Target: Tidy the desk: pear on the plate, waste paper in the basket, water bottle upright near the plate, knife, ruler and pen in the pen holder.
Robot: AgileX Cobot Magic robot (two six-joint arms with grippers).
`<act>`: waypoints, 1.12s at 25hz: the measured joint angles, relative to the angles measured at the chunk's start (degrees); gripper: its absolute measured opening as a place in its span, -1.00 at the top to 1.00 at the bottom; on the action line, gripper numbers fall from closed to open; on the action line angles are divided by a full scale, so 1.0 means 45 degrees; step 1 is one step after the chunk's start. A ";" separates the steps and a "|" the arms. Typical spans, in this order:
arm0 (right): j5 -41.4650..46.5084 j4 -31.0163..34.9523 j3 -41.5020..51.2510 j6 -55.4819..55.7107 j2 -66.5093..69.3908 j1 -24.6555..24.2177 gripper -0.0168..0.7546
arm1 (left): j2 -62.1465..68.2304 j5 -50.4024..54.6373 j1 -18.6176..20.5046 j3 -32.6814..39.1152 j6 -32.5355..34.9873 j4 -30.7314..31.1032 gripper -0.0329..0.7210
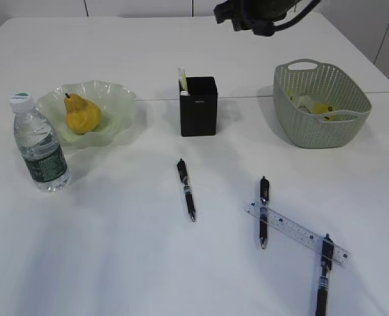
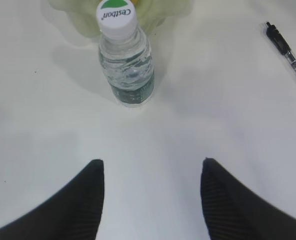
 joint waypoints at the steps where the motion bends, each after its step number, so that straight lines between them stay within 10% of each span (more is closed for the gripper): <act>1: 0.0631 -0.0020 0.0000 -0.0160 -0.0253 0.0000 0.23 | 0.0000 0.0000 0.0000 0.0000 0.0000 0.0000 -0.22; 13: 0.7326 0.0499 -0.0068 -0.3377 -0.1794 0.0000 0.23 | 0.0000 0.0000 0.0000 0.0000 0.0000 -0.0024 -0.13; 28: 0.7713 0.2545 0.1308 -0.3289 -0.2614 0.0069 0.23 | 0.0000 0.1424 0.0000 0.0000 0.0000 -0.0024 -0.11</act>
